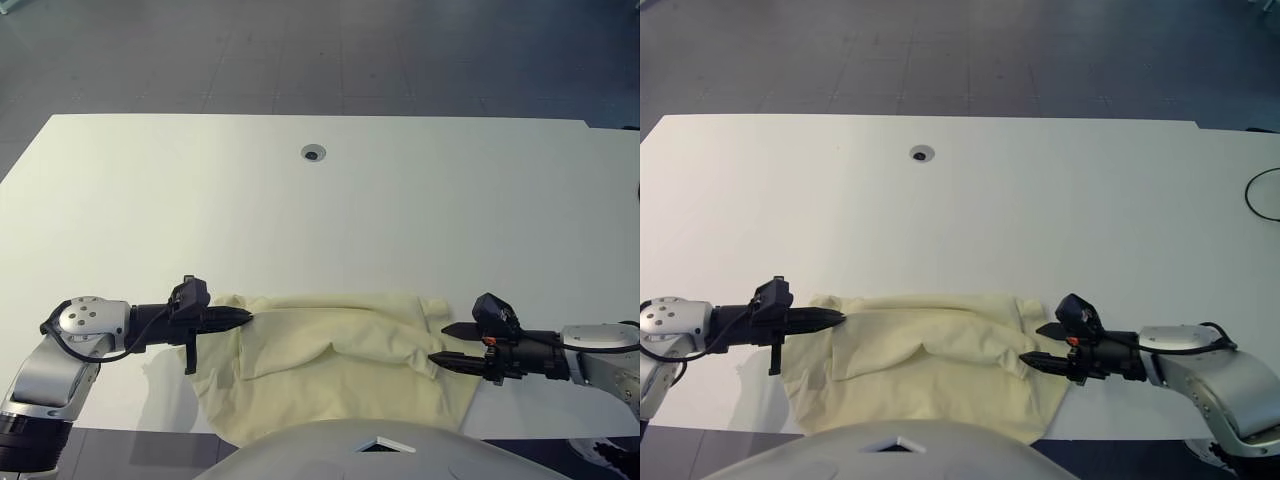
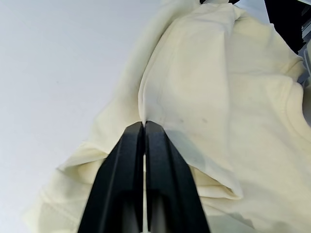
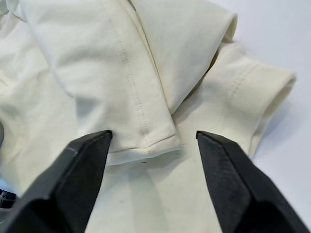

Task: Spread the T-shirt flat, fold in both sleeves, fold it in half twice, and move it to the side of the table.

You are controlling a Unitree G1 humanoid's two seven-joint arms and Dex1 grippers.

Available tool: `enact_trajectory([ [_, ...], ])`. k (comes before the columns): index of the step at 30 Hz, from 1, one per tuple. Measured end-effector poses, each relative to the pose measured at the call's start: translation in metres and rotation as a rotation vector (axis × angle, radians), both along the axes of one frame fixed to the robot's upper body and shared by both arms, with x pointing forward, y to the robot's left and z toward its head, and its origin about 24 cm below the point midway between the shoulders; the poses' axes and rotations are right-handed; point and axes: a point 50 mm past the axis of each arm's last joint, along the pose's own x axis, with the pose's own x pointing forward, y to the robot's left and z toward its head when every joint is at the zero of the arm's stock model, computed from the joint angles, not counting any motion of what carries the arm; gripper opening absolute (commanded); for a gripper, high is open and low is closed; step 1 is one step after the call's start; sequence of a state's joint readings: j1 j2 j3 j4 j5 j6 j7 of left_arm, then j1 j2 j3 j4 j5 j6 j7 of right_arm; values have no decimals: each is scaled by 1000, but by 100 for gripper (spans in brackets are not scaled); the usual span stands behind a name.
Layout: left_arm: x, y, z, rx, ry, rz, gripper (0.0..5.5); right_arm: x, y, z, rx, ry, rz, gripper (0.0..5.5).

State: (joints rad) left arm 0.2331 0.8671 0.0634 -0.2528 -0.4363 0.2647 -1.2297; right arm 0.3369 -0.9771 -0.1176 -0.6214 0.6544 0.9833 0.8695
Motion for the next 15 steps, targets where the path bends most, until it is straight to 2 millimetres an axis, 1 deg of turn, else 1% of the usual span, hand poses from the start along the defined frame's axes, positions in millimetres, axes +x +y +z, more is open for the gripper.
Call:
enact_trajectory([
  [5,0,0,0,0,1,1,0,-2,3,-1,5,6,16,183],
  [7,0,0,0,0,1,1,0,-2,3,0,3,7,20,142],
  [15,-1,0,0,0,1,1,0,-2,2,0,-1,6,24,22],
])
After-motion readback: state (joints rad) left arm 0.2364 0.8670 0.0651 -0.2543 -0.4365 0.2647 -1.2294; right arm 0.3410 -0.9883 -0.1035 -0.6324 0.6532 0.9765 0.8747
